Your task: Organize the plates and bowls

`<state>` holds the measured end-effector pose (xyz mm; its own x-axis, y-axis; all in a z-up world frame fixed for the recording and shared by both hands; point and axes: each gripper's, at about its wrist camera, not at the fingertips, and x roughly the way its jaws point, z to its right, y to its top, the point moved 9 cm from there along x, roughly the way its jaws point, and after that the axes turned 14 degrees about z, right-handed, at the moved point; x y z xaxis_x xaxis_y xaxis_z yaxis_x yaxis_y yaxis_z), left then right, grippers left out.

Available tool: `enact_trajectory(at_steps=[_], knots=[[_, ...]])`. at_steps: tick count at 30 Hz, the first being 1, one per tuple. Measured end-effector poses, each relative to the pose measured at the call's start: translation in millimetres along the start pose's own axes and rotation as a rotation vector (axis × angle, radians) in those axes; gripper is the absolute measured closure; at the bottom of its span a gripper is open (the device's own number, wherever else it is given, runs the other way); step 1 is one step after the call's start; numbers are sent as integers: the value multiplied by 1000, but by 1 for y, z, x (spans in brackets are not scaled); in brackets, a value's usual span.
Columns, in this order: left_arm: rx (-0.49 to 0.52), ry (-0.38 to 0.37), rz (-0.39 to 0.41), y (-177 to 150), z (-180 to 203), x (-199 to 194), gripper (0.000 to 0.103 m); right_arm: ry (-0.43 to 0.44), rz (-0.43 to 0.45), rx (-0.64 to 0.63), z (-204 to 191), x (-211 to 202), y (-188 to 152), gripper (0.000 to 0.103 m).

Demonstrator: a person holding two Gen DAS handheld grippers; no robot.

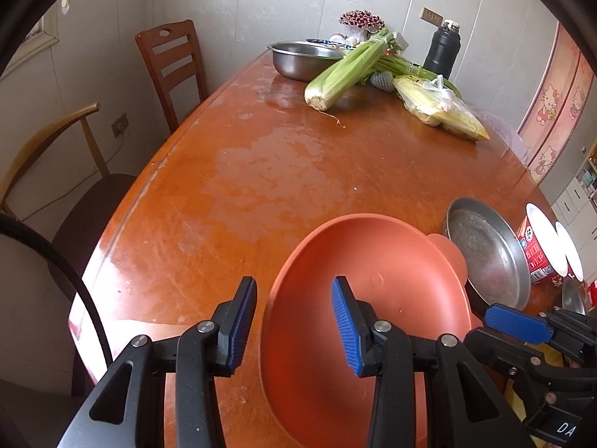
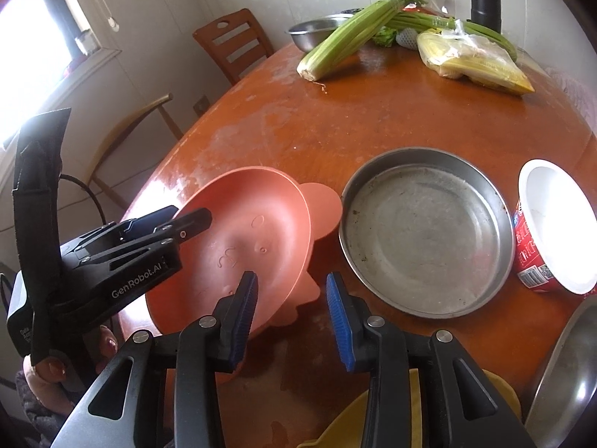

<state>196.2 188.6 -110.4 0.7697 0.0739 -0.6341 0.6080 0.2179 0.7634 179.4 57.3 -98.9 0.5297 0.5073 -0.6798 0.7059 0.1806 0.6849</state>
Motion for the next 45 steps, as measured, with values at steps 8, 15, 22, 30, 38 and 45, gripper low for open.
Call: enact_trajectory(at_steps=[8, 15, 22, 30, 38, 45], knots=[[28, 4, 52, 12, 13, -27, 59, -12, 71, -21, 3, -25, 9, 63], [54, -24, 105, 23, 35, -55, 55, -40, 147, -36, 10, -58, 21, 59], [81, -23, 145, 29, 55, -78, 49, -43, 200, -36, 15, -87, 25, 58], [110, -53, 166, 25, 82, -100, 47, -47, 246, -35, 25, -119, 22, 57], [140, -98, 160, 14, 112, -111, 47, -55, 272, -20, 39, -146, 12, 57], [163, -121, 151, 5, 131, -116, 47, -66, 272, -13, 52, -166, -4, 57]])
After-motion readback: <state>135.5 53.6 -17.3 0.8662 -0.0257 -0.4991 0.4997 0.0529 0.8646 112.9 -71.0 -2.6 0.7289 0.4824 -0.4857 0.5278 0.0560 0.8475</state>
